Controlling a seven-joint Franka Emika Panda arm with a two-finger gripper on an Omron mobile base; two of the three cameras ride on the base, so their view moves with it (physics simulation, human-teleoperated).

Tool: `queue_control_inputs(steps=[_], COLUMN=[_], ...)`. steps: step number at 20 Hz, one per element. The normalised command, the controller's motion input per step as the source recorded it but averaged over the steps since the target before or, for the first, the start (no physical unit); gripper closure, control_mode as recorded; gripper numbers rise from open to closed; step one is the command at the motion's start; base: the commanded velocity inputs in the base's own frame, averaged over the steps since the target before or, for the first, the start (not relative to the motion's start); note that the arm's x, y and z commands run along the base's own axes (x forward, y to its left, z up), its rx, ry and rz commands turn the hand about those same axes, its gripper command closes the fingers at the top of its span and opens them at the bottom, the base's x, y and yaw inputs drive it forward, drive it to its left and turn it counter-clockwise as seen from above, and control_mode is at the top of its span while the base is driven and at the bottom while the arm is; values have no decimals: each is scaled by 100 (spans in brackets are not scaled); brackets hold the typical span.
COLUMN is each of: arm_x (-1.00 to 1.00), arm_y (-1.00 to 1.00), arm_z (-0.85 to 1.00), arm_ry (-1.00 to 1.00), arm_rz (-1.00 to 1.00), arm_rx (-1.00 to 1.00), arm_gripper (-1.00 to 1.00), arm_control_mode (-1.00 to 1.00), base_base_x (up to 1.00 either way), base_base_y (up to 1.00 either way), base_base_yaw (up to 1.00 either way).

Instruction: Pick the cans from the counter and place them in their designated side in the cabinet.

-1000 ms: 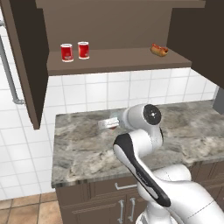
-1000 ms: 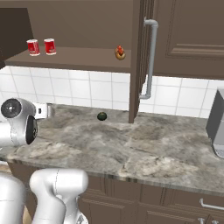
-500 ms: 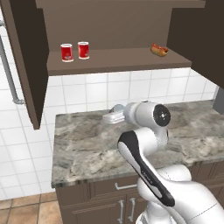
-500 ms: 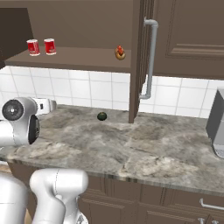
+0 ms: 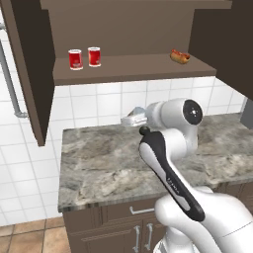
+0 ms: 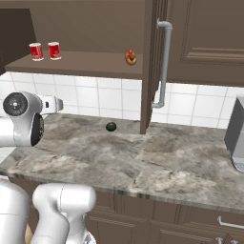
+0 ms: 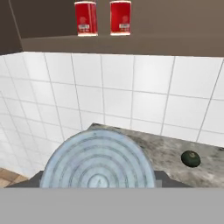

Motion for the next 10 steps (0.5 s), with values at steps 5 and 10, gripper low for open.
queue_control_inputs(steps=[5, 10], arm_x=[0, 1], arm_y=[-3, -2], arm_z=[27, 25], arm_ry=[-4, -6], arm_rz=[3, 3], arm_rx=[-1, 0], arm_gripper=[100, 100], arm_control_mode=[-100, -100], base_base_x=[0, 0], base_base_y=[0, 0], base_base_yaw=[0, 0])
